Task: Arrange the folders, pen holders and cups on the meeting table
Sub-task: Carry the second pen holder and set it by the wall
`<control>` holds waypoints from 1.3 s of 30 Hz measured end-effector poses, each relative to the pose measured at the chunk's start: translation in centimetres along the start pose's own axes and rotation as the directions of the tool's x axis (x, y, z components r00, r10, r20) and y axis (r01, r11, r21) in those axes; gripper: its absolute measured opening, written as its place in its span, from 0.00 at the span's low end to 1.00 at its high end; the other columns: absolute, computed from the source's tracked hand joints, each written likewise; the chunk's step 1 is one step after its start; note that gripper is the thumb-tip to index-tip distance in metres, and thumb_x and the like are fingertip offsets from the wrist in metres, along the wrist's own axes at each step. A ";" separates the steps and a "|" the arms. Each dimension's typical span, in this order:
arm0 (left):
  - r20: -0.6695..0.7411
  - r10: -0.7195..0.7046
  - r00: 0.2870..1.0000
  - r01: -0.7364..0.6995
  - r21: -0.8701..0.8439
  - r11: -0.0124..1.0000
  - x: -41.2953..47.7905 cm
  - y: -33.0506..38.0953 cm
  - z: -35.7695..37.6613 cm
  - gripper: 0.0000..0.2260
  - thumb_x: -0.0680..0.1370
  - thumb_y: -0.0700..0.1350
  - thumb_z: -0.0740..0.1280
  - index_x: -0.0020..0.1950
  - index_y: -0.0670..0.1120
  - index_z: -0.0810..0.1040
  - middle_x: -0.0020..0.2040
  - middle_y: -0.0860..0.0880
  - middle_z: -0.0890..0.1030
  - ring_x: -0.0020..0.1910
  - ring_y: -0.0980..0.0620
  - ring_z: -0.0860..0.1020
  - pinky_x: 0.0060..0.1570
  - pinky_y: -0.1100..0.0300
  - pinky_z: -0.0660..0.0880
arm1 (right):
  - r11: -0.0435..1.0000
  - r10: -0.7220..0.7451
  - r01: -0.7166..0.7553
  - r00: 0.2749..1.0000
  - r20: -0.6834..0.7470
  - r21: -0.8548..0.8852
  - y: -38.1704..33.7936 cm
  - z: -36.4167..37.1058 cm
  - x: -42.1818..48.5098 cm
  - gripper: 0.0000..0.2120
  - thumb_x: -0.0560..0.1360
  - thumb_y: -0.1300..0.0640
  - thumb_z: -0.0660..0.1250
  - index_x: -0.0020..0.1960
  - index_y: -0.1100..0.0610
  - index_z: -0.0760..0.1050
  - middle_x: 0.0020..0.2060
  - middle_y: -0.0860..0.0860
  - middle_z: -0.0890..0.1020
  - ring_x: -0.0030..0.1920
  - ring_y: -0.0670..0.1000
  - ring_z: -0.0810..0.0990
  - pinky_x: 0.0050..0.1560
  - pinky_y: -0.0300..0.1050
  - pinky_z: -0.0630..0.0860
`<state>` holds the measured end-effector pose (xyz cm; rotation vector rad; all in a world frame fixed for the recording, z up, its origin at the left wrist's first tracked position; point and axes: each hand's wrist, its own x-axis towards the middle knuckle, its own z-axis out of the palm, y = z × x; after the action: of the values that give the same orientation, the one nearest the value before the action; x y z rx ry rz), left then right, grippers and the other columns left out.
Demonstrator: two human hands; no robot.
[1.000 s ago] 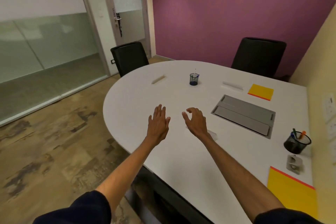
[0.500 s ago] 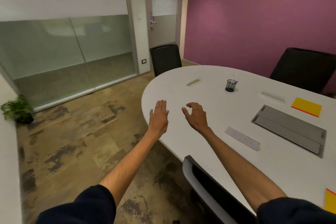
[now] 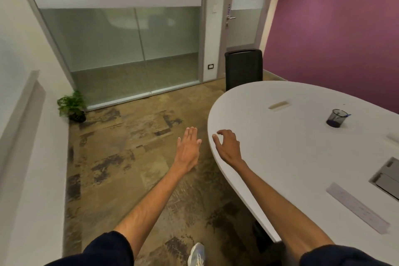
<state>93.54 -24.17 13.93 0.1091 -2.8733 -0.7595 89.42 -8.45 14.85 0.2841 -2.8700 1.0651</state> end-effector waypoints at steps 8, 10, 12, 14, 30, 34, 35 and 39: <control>0.065 -0.035 0.997 0.031 0.064 0.997 12.3 -7.2 -0.1 0.25 0.85 0.51 0.48 0.80 0.44 0.51 0.81 0.47 0.52 0.80 0.50 0.48 0.77 0.42 0.51 | 0.997 0.037 -0.034 0.999 -0.039 0.070 -1.2 4.9 14.2 0.17 0.82 0.45 0.57 0.64 0.54 0.72 0.66 0.51 0.74 0.68 0.52 0.70 0.69 0.55 0.64; 0.068 -0.037 0.997 0.032 0.074 0.997 16.1 -8.4 -0.6 0.25 0.85 0.52 0.48 0.80 0.44 0.51 0.81 0.47 0.52 0.80 0.50 0.48 0.77 0.43 0.51 | 0.997 0.049 -0.046 0.998 -0.048 0.065 -1.4 5.4 17.9 0.17 0.82 0.45 0.57 0.65 0.54 0.72 0.66 0.51 0.74 0.69 0.52 0.70 0.70 0.55 0.64; 0.061 -0.029 0.998 0.025 0.065 0.998 19.6 -9.2 -1.1 0.25 0.85 0.52 0.48 0.80 0.44 0.51 0.81 0.47 0.52 0.80 0.50 0.48 0.78 0.43 0.50 | 0.997 0.060 -0.056 0.997 -0.052 0.060 -1.8 5.9 21.3 0.18 0.82 0.45 0.57 0.66 0.54 0.72 0.66 0.52 0.74 0.69 0.53 0.70 0.70 0.56 0.65; 0.064 -0.010 0.998 0.005 0.074 0.997 22.5 -10.0 -1.2 0.24 0.85 0.51 0.47 0.80 0.44 0.51 0.81 0.47 0.51 0.80 0.50 0.48 0.78 0.44 0.50 | 0.996 0.069 -0.065 0.995 -0.067 0.064 -2.2 6.6 24.0 0.18 0.82 0.46 0.57 0.66 0.55 0.71 0.67 0.52 0.73 0.69 0.53 0.70 0.70 0.56 0.66; 0.192 0.148 0.970 -0.163 0.066 0.984 47.3 -13.8 3.4 0.35 0.81 0.65 0.48 0.80 0.47 0.41 0.80 0.43 0.43 0.79 0.44 0.40 0.77 0.41 0.41 | 0.960 0.256 -0.257 0.966 -0.024 -0.113 0.7 10.4 44.2 0.35 0.80 0.37 0.53 0.80 0.50 0.47 0.80 0.51 0.48 0.81 0.54 0.46 0.79 0.60 0.48; 0.216 0.200 0.956 -0.208 0.017 0.978 55.4 -15.5 3.8 0.36 0.80 0.66 0.48 0.80 0.47 0.43 0.81 0.44 0.45 0.80 0.47 0.41 0.78 0.43 0.41 | 0.943 0.306 -0.311 0.950 -0.059 -0.121 0.7 11.7 50.3 0.35 0.80 0.37 0.53 0.80 0.52 0.48 0.80 0.52 0.50 0.80 0.55 0.48 0.79 0.60 0.50; 0.233 0.219 0.948 -0.227 0.008 0.974 57.0 -15.9 3.9 0.36 0.80 0.66 0.48 0.80 0.46 0.44 0.81 0.44 0.45 0.80 0.47 0.41 0.78 0.44 0.41 | 0.936 0.329 -0.335 0.942 -0.071 -0.107 0.7 12.0 51.6 0.35 0.80 0.37 0.54 0.80 0.52 0.48 0.80 0.52 0.50 0.80 0.55 0.48 0.79 0.60 0.50; 0.269 0.286 0.920 -0.299 0.008 0.954 62.8 -17.6 4.4 0.35 0.81 0.65 0.47 0.80 0.45 0.45 0.81 0.44 0.47 0.80 0.47 0.42 0.78 0.44 0.43 | 0.919 0.380 -0.390 0.915 -0.134 -0.061 0.7 13.3 56.1 0.34 0.80 0.37 0.55 0.80 0.52 0.50 0.80 0.51 0.52 0.80 0.55 0.51 0.78 0.60 0.53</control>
<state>31.46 -44.39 10.39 -0.4414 -3.0525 -0.6899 34.32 -24.92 11.42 -0.3578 -2.9188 0.9596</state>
